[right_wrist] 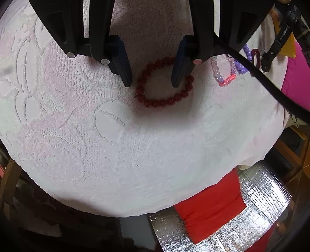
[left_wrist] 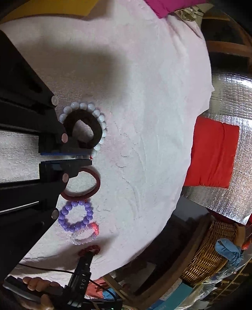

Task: Organize jewelry

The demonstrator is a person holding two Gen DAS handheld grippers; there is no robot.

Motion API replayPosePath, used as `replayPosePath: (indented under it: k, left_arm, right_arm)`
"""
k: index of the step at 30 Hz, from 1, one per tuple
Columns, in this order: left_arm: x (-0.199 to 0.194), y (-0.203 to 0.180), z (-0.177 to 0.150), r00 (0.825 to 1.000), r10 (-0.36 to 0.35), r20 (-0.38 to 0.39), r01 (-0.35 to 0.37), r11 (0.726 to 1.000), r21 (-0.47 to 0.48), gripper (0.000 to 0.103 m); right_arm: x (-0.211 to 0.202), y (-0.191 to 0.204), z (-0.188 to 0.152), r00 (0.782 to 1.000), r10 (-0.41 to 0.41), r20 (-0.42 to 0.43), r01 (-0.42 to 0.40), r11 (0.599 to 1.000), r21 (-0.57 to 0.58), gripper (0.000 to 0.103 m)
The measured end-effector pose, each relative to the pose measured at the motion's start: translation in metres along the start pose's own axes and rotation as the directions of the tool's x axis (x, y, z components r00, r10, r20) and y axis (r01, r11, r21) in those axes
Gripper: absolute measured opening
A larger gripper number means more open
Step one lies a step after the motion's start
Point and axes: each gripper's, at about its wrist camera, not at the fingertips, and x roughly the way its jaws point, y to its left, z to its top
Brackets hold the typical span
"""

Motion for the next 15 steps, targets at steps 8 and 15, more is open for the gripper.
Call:
replayPosePath:
  k: [8, 15]
  left_arm:
    - [-0.034, 0.007, 0.002, 0.997, -0.028, 0.066, 0.028, 1.0, 0.004, 0.001]
    - [-0.054, 0.029, 0.005, 0.994, 0.019, 0.11, -0.019, 1.0, -0.003, 0.001]
  right_arm:
    - [-0.005, -0.007, 0.004, 1.0, 0.03, -0.004, -0.03, 0.999, 0.023, 0.046]
    - [-0.007, -0.008, 0.005, 0.999, 0.047, 0.007, -0.047, 0.998, 0.049, 0.066]
